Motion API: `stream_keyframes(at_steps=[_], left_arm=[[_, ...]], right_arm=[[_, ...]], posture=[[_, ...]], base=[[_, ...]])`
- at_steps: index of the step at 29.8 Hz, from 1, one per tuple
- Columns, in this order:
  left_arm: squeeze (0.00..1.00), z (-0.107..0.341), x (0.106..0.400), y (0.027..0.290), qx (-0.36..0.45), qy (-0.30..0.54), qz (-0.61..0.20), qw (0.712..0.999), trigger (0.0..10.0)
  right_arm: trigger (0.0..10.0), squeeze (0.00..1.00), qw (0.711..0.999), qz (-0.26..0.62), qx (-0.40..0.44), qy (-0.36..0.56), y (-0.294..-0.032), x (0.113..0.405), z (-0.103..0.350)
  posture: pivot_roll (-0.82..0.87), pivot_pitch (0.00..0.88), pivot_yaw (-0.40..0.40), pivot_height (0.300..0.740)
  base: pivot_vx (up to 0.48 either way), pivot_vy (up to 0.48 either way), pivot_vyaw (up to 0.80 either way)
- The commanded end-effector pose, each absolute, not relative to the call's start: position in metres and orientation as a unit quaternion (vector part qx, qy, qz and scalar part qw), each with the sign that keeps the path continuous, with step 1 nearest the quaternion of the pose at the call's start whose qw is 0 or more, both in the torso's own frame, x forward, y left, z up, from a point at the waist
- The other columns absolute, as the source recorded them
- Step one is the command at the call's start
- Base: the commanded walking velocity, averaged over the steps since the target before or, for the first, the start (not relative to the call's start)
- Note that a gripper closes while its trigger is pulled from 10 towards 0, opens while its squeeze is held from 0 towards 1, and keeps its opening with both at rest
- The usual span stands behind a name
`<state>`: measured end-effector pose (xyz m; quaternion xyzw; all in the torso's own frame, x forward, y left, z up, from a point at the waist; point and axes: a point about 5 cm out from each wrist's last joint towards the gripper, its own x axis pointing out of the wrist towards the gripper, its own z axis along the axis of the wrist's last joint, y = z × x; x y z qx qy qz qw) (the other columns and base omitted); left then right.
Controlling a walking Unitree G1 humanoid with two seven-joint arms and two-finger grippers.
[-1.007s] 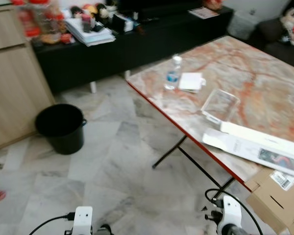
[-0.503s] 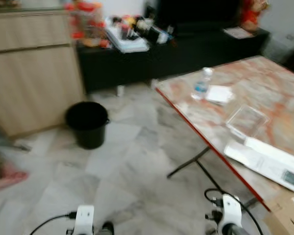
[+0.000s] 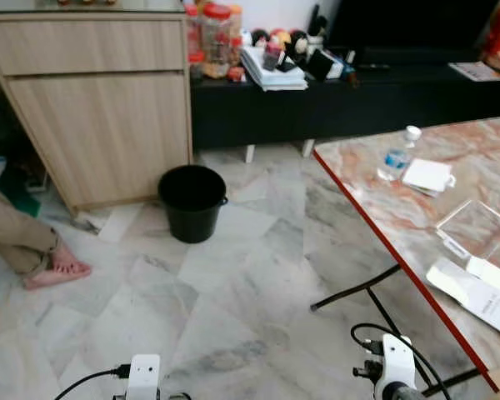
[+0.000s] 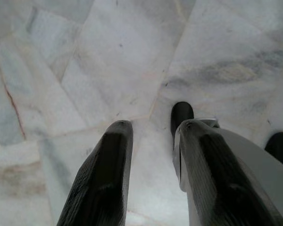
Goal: Picking trash to rubbish bin
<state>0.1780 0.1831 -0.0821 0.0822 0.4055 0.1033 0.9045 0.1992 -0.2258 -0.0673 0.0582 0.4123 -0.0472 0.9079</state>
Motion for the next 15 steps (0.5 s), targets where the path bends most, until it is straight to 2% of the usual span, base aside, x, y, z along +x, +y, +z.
stream_keyframes(at_steps=[1,15], left_arm=[[0.0,-0.0931,0.159,0.1708,0.077,0.445,0.085,0.888,10.0],[0.0,-0.0943,0.1568,0.1683,0.079,0.45,0.079,0.886,10.0]], right_arm=[[10.0,0.0,0.906,-0.055,0.057,0.415,-0.2297,0.1969,-0.0677],[10.0,0.0,0.906,-0.055,0.058,0.416,-0.2288,0.1968,-0.068]], posture=[[0.05,0.144,-0.176,0.74],[0.05,0.146,-0.178,0.74]], base=[[0.0,0.0,0.55],[0.0,0.0,0.56]])
